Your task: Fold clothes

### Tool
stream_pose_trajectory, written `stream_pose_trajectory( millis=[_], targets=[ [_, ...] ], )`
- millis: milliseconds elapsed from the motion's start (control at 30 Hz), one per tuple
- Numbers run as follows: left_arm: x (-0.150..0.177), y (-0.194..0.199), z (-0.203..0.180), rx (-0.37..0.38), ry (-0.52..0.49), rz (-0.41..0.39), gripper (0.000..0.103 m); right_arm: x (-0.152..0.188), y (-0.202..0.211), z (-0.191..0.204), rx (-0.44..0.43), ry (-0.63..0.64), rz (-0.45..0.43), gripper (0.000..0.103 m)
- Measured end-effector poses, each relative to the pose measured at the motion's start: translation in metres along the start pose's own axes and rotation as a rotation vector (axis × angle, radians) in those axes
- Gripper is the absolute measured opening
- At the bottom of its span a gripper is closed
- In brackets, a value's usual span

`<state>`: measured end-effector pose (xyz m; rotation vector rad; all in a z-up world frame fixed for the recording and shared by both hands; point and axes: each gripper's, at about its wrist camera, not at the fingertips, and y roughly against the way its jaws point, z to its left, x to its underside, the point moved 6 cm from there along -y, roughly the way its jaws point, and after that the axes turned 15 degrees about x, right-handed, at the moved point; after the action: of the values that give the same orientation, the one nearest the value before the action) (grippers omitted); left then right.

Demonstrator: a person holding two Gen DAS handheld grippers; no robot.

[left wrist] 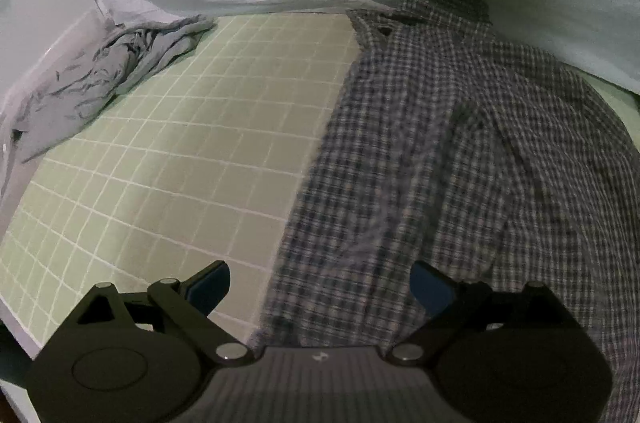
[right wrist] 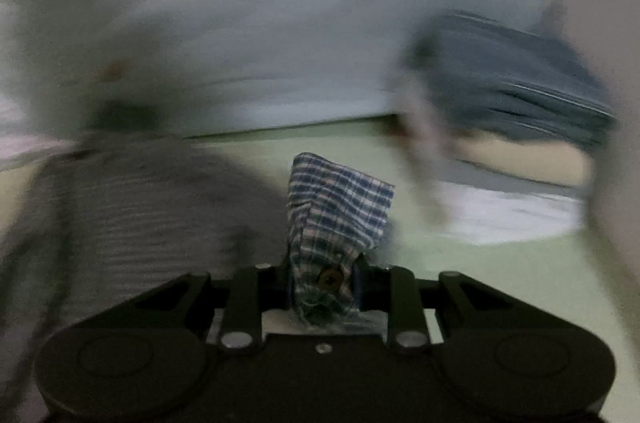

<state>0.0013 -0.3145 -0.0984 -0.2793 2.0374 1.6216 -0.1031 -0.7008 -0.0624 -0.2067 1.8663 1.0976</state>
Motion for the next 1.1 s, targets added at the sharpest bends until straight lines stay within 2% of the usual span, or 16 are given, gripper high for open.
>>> stream_pose_trajectory(
  millis=[100, 133, 167, 200, 267, 333, 500, 733, 833, 967, 1033, 1100],
  targets=[
    [-0.007, 0.001, 0.013, 0.003, 0.012, -0.002, 0.096, 0.008, 0.014, 0.065, -0.122, 0.069, 0.023, 0.035],
    [-0.008, 0.001, 0.015, 0.005, 0.016, -0.002, 0.096, 0.014, 0.017, 0.08, -0.143, 0.09, 0.037, 0.042],
    [-0.009, 0.001, 0.018, 0.006, 0.02, -0.002, 0.096, 0.02, 0.02, 0.089, -0.152, 0.108, 0.053, 0.054],
    [-0.009, 0.002, 0.02, 0.008, 0.024, -0.002, 0.096, 0.025, 0.023, 0.098, -0.161, 0.126, 0.069, 0.06],
    [-0.009, 0.002, 0.018, 0.01, 0.024, -0.004, 0.096, 0.033, 0.031, 0.102, -0.18, 0.137, 0.076, 0.081],
    [-0.006, 0.001, 0.01, 0.014, 0.025, -0.002, 0.096, 0.036, 0.033, 0.086, -0.174, 0.103, 0.084, 0.09],
    [0.004, -0.008, -0.026, 0.061, 0.012, 0.017, 0.096, 0.044, 0.023, 0.024, -0.114, -0.016, 0.124, 0.094],
    [0.006, -0.041, -0.112, 0.159, -0.067, 0.028, 0.096, 0.079, 0.001, -0.055, -0.013, -0.044, 0.176, 0.097],
    [0.004, -0.059, -0.141, 0.174, -0.082, 0.029, 0.096, 0.088, -0.017, -0.074, -0.004, -0.032, 0.198, 0.098],
    [-0.001, -0.081, -0.162, 0.186, -0.045, 0.039, 0.096, 0.098, -0.033, -0.091, 0.007, -0.011, 0.219, 0.1],
    [-0.004, -0.09, -0.165, 0.203, -0.015, 0.04, 0.093, 0.1, -0.038, -0.095, 0.013, -0.018, 0.23, 0.101],
    [-0.007, -0.097, -0.17, 0.226, -0.002, 0.056, 0.078, 0.102, -0.043, -0.099, 0.018, -0.024, 0.24, 0.101]
  ],
)
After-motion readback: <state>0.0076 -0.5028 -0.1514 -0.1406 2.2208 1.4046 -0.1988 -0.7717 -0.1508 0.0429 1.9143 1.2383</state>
